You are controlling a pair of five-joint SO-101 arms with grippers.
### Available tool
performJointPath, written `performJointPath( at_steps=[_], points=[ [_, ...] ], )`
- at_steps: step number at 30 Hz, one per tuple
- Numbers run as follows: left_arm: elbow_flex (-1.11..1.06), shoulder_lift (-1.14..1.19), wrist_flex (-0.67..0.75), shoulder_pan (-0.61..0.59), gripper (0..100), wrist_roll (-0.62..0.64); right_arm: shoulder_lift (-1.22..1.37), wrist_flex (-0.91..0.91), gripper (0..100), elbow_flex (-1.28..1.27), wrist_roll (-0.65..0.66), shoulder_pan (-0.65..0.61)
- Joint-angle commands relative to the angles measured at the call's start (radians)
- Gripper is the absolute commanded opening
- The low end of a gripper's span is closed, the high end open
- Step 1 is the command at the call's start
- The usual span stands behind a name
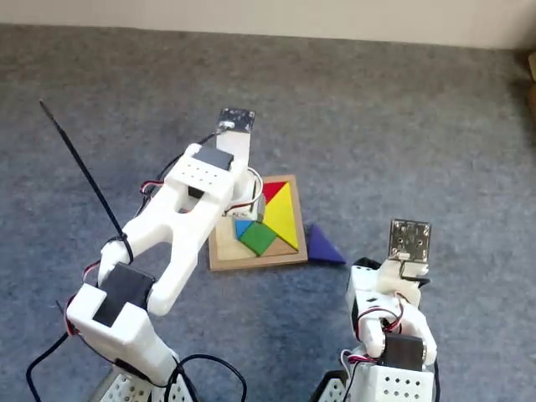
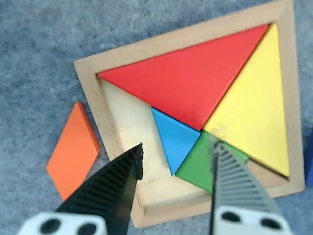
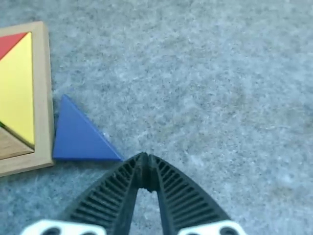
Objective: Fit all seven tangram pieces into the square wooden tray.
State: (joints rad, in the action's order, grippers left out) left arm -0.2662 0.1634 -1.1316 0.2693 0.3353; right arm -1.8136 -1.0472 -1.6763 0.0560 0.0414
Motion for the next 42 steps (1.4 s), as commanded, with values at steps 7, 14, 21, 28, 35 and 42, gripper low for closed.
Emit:
performJointPath(
  at_steps=[7,14,21,28,35,42],
  points=[
    [0.041,-0.07,-0.049,-0.039,25,0.012,-0.004,-0.005,0.4,-0.113,-0.003,0.013],
    [0.039,-0.16,-0.103,-0.165,25,-0.098,-0.004,-0.005,0.4,-0.113,-0.002,0.013],
    [0.036,-0.174,-0.164,-0.274,26,-0.318,-0.004,-0.005,0.4,-0.113,-0.002,0.013],
    [-0.085,-0.174,-0.101,-0.323,26,-0.569,-0.004,-0.005,0.4,-0.113,-0.002,0.013],
    [-0.197,-0.174,0.041,-0.325,25,-0.7,-0.004,-0.005,0.4,-0.113,-0.002,0.013],
    [-0.252,-0.174,0.133,-0.321,25,-0.767,-0.004,-0.005,0.4,-0.113,-0.003,0.013]
  ],
)
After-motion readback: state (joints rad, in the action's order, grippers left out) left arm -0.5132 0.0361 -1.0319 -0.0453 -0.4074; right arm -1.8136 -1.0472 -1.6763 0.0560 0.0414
